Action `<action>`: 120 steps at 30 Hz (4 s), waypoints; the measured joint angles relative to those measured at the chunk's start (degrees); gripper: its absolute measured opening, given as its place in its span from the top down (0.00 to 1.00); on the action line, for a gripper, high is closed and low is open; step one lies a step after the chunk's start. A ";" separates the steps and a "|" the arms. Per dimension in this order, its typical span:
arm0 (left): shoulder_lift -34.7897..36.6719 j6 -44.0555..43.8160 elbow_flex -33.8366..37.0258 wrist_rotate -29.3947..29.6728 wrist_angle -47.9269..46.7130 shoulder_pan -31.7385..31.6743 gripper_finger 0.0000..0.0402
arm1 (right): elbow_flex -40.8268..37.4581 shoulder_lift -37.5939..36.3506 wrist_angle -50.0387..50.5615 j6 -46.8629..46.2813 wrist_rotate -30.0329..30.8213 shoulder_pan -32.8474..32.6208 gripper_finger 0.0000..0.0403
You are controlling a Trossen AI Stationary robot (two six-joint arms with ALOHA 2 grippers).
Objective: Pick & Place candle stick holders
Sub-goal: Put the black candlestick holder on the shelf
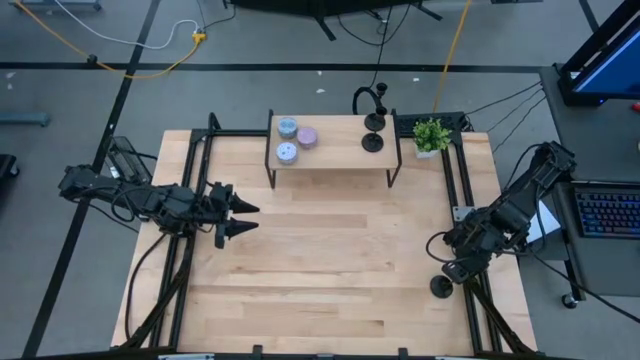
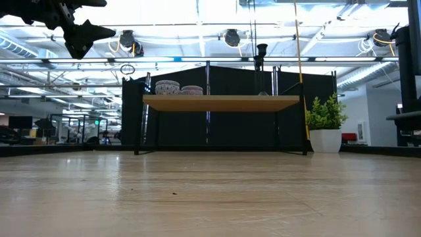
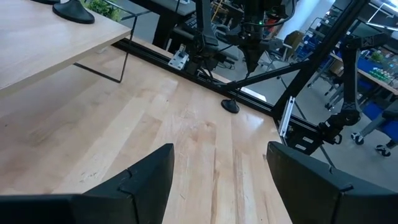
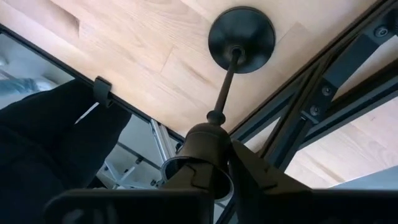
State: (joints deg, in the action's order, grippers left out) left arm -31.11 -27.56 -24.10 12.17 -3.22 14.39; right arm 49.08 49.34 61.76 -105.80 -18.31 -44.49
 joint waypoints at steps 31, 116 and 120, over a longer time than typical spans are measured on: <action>-2.48 -6.75 -0.11 4.95 12.73 -0.02 0.34 | 2.71 0.26 -3.69 5.38 5.50 0.28 0.98; -68.67 0.05 -64.81 -33.82 -16.39 -5.66 0.34 | 17.61 26.95 -47.23 59.60 -12.00 39.28 0.98; -68.67 0.09 -64.81 -33.53 -16.29 -5.79 0.34 | 17.73 26.93 -47.42 59.77 -12.00 39.28 0.98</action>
State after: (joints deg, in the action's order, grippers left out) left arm -99.79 -27.46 -88.90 -21.35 -19.52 8.60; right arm 66.81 76.27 14.33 -46.03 -30.30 -5.21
